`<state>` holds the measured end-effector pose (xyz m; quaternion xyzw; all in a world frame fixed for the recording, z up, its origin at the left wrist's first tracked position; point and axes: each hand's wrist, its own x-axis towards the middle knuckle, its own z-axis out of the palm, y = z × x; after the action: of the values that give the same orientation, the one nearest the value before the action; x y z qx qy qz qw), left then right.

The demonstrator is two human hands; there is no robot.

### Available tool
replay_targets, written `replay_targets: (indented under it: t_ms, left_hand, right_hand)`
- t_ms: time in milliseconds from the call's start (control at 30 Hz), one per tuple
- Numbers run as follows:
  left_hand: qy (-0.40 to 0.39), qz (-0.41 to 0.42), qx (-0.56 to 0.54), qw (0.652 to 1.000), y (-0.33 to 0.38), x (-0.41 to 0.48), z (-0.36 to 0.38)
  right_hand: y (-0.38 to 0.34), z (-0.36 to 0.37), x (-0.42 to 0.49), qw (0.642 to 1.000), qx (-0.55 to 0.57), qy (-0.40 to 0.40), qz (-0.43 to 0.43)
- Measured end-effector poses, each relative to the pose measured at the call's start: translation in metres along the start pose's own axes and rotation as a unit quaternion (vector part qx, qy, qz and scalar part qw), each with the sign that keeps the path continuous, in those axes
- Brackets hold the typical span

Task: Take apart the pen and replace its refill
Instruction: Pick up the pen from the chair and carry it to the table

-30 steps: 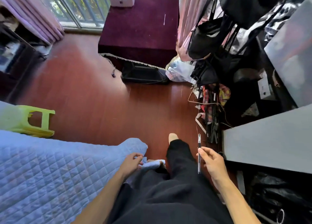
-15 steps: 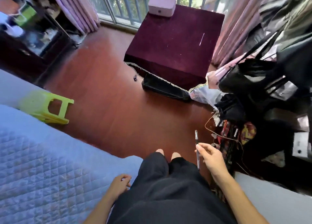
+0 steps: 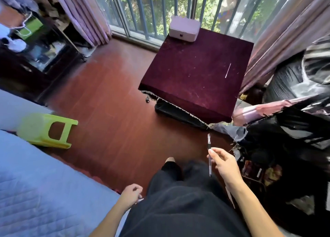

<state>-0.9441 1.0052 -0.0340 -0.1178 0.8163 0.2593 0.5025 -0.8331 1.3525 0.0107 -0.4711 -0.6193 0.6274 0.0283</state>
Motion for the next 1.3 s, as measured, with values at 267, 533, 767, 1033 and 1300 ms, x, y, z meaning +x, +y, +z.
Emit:
replay_targets:
  t_ms: [267, 533, 767, 1033, 1300]
  left_hand:
    - [-0.021, 0.084, -0.036, 0.996, 0.17, 0.053, -0.047]
    - [-0.006, 0.07, -0.011, 0.997, 0.244, 0.099, -0.076]
    - [0.001, 0.001, 0.036, 0.999, 0.254, 0.118, -0.117]
    - [-0.045, 0.016, 0.155, 0.987, 0.306, 0.16, -0.182]
    - [-0.085, 0.08, 0.189, 0.975, 0.427, 0.25, -0.213]
  right_hand:
    - [-0.047, 0.016, 0.067, 0.999, 0.037, 0.024, 0.01]
    - [-0.095, 0.02, 0.162, 0.999, 0.043, 0.016, 0.021]
    - [-0.147, 0.033, 0.226, 0.998, 0.049, 0.018, 0.018]
    - [-0.183, 0.069, 0.263, 0.992, 0.074, 0.085, 0.053]
    - [-0.212, 0.104, 0.281, 0.982, 0.102, 0.141, 0.074]
